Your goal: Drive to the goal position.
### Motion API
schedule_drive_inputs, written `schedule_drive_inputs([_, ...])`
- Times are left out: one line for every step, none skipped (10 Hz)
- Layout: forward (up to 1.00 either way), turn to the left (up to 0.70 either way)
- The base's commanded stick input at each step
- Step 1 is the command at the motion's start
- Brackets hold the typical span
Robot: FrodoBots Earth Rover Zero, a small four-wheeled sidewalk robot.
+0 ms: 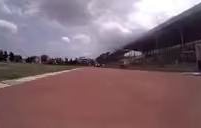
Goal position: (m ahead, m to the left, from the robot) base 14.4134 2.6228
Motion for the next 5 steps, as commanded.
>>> schedule_drive_inputs([0.45, 0.00])
schedule_drive_inputs([0.45, 0.00])
schedule_drive_inputs([0.45, 0.00])
schedule_drive_inputs([0.45, 0.00])
schedule_drive_inputs([0.45, 0.00])
